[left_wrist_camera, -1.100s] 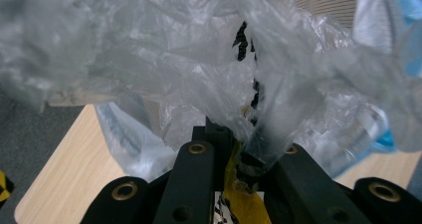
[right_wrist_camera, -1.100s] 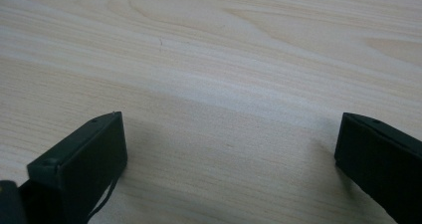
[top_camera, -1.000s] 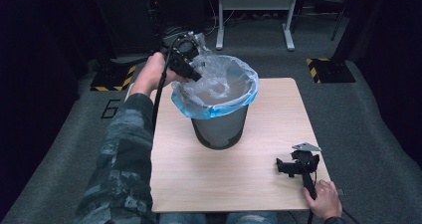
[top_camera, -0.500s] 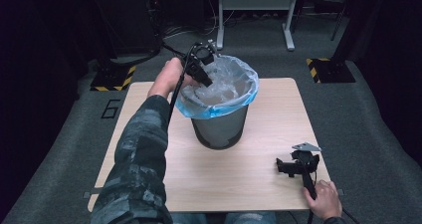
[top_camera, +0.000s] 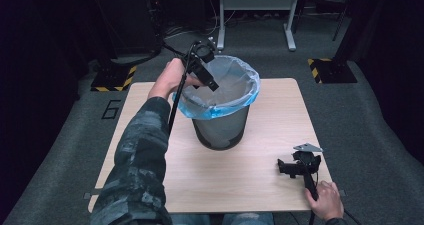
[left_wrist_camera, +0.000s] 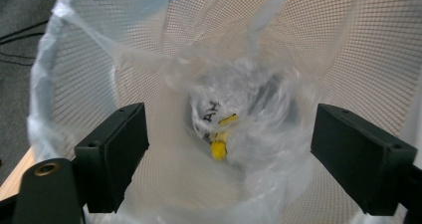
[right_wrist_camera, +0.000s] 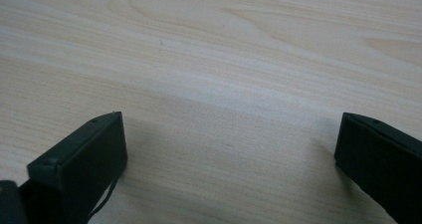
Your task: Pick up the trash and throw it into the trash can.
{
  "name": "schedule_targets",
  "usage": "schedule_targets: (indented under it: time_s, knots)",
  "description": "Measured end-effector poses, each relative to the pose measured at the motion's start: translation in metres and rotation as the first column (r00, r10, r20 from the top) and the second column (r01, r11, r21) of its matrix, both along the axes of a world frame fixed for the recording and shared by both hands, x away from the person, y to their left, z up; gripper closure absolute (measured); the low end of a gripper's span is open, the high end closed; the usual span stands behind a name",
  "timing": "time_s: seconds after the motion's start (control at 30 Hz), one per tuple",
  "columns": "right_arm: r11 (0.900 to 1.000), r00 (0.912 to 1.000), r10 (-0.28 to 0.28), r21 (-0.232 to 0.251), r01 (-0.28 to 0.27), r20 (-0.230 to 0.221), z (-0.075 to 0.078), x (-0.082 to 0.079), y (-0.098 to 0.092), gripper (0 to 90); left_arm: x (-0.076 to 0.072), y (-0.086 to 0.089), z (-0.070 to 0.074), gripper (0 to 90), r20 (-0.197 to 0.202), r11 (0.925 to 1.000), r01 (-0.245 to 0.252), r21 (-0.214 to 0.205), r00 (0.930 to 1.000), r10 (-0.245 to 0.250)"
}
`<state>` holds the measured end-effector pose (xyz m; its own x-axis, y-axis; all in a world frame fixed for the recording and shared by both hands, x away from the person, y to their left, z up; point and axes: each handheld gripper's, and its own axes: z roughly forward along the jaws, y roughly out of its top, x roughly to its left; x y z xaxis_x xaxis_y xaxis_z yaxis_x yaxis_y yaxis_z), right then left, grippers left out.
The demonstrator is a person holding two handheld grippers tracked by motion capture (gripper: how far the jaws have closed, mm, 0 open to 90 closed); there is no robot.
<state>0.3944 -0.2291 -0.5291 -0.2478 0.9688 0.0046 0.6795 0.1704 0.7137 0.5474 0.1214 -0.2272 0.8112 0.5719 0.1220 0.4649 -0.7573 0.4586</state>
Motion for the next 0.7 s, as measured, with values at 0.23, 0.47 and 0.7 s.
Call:
schedule_targets:
  time_s: [0.23, 0.47, 0.7]
  knots:
    - [1.0, 1.0, -0.001, 0.002, 0.001, 0.0, 0.0, 0.0, 0.0, 0.0, -0.022, 0.027, 0.016, 12.6, 0.035, 0.9978, 0.008, -0.067, 0.9994, -0.005]
    - [1.0, 1.0, 0.002, 0.006, -0.002, 0.0, 0.0, 0.0, 0.0, 0.0, -0.049, 0.074, 0.013, 11.9, 0.075, 0.9955, 0.007, -0.094, 0.9972, 0.0]
    - [1.0, 1.0, 0.002, 0.006, -0.002, -0.001, 0.0, 0.0, 0.0, 0.0, -0.063, 0.115, -0.012, 11.8, 0.062, 0.9916, -0.03, -0.126, 0.9973, 0.038]
